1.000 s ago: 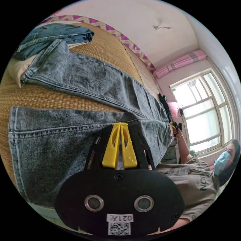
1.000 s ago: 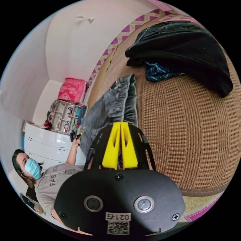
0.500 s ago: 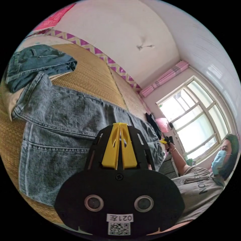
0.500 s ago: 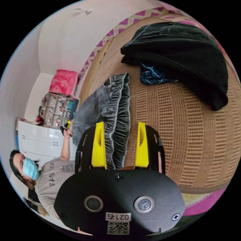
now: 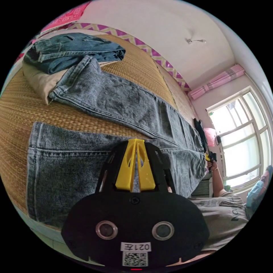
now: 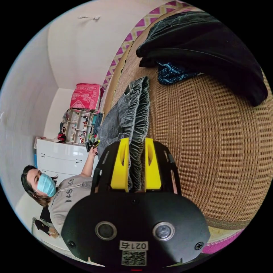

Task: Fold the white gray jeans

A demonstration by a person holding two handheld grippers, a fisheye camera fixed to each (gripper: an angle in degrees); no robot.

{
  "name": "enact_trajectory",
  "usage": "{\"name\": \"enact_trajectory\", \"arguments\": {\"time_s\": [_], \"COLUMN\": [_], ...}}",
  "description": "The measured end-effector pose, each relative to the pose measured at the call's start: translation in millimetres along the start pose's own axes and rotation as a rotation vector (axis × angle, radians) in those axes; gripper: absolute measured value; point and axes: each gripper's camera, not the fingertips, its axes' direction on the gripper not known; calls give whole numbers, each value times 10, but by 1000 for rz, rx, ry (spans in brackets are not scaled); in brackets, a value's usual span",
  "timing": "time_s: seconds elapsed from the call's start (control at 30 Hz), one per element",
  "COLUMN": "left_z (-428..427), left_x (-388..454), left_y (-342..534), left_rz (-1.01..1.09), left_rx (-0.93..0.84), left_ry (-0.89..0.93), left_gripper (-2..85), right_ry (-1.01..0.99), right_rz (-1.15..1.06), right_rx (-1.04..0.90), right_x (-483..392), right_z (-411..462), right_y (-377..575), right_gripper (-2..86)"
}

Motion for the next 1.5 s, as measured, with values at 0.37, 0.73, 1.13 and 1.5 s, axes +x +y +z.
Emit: {"name": "enact_trajectory", "arguments": {"time_s": [0.37,0.73,1.13,1.5], "left_z": [111,1344,1809,1088], "left_x": [608,801,1101,400], "left_y": [-158,-742,-1071,-259], "left_rz": [168,16,41,-35], "left_rx": [69,-138,-139,-72], "left_ry": [204,297,315,392], "left_gripper": [-9,-9,-9,-9], "right_ry": [-48,155,407,766], "right_rz": [-15,-63,-25,-504], "right_rx": [-64,-13,64,216], "right_x": [-264,-811,-1512,-3566], "right_z": [307,340,349,1610], "right_y": [82,-53,-180,1148], "right_gripper": [114,4,32,64]}}
